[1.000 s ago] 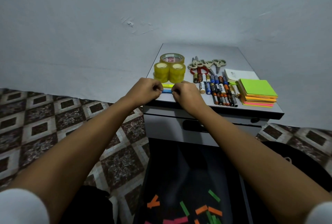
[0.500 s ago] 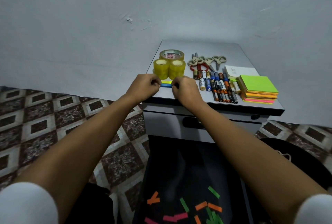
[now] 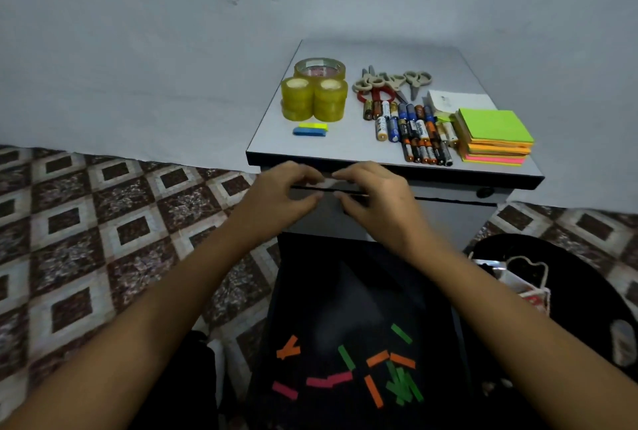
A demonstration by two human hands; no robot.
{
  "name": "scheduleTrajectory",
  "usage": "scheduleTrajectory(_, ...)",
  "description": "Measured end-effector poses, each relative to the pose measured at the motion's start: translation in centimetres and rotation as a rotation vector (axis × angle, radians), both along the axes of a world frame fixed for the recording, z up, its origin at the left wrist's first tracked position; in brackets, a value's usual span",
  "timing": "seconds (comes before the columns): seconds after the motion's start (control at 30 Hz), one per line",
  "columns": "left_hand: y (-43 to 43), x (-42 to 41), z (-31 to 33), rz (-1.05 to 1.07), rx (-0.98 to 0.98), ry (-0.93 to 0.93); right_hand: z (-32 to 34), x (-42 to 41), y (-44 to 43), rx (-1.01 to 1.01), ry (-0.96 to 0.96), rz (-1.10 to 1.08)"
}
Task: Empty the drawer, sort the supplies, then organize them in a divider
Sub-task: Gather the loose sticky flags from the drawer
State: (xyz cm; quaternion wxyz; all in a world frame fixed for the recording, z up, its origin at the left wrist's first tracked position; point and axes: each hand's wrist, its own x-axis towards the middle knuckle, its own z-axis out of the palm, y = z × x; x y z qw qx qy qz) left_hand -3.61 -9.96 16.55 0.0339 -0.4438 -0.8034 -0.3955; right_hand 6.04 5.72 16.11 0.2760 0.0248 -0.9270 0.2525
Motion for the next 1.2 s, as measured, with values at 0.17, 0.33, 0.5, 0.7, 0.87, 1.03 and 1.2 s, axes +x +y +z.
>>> scheduleTrajectory(0.17,-0.2,3.2,-5.3,-0.086,-0.151,-0.128,-5.1,4.6,0.1,-0.078,-0.148,0.044)
scheduleTrajectory(0.33,0.6,5.5,-10.4,-0.118,-0.329,-0.334,-10.6,8.1,0.9,-0.132,-0.385,0.002)
scheduleTrajectory(0.5,1.2,6.7,-14.8,-0.148,-0.486,-0.458,-14.8,9.9,1.7,-0.116,-0.613,-0.037)
scheduleTrajectory(0.7,1.7,7.1,-19.4,-0.205,-0.674,-0.477,-19.2,9.9,2.6,-0.056,-0.857,0.016)
scheduleTrajectory(0.87,2.0,7.3,-22.5,-0.310,-0.853,-0.358,-21.6,9.7,3.7,-0.004,-0.994,-0.077)
scheduleTrajectory(1.03,2.0,7.9,-24.3,-0.364,-0.924,-0.201,-23.0,9.5,6.3,-0.161,-1.005,-0.417)
scheduleTrajectory(1.2,1.8,8.3,-25.6,-0.377,-0.960,-0.044,-24.3,9.7,6.9,-0.196,-1.002,-0.505)
